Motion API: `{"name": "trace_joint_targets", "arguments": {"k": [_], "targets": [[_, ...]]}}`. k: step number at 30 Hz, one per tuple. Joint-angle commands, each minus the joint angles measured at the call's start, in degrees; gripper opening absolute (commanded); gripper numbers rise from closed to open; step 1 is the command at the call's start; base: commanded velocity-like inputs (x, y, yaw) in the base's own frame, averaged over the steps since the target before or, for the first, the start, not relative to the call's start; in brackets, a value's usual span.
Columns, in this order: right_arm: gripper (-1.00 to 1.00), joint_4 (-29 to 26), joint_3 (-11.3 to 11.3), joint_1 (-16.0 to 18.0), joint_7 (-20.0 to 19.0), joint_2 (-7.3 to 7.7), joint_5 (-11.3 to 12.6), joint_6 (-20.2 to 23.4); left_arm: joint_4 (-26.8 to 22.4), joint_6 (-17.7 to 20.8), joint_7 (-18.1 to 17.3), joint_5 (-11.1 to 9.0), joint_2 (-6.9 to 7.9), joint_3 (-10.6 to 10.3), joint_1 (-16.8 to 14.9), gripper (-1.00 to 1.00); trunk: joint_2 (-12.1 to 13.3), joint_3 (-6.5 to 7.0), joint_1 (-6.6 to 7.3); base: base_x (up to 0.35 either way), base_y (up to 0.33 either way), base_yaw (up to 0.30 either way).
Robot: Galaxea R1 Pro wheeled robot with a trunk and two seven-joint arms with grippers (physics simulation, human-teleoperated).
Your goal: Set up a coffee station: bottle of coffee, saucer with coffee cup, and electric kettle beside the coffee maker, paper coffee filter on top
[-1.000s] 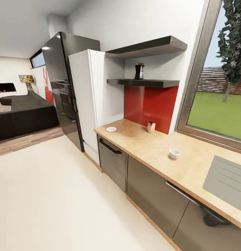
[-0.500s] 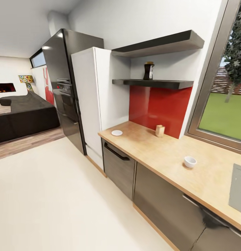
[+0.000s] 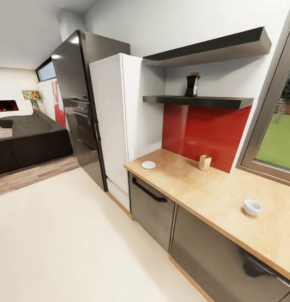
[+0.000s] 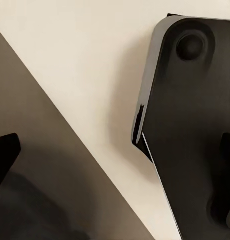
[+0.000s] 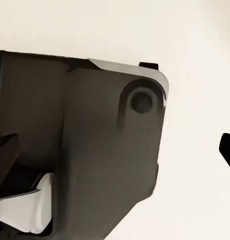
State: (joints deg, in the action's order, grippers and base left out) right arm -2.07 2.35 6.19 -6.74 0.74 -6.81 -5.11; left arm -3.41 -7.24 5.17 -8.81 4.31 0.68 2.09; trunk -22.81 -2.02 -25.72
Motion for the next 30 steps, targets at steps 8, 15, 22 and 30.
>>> {"name": "trace_joint_targets", "arguments": {"k": [8, 15, 22, 30], "targets": [[1.0, 0.0, 0.3, 0.0, -0.1, 0.02, -0.6, -0.2, -0.1, -0.1, 0.0, -0.3, -0.01, 0.0, 0.0, 1.0, -0.1, -0.11, -0.06, 0.285, 0.225, 0.0], [1.0, -0.2, 0.8, 0.0, -0.1, 0.07, -0.3, -0.2, -0.1, -0.1, 0.0, -0.4, -0.01, 0.0, 0.0, 1.0, -0.1, -0.11, -0.06, 0.285, 0.225, 0.0], [1.0, -0.2, 0.8, 0.0, -0.4, 0.05, -0.2, -0.2, -0.1, -0.1, 0.0, -0.3, -0.08, 0.0, 0.0, 1.0, -0.1, -0.11, -0.06, 0.284, 0.229, -0.162], [1.0, -0.2, 0.8, 0.0, -0.4, 0.05, -0.2, -0.2, -0.1, 0.0, 0.0, -0.2, -0.21, -0.1, 0.0, 1.0, -0.1, -0.11, -0.06, 0.233, 0.259, -0.263]]}}
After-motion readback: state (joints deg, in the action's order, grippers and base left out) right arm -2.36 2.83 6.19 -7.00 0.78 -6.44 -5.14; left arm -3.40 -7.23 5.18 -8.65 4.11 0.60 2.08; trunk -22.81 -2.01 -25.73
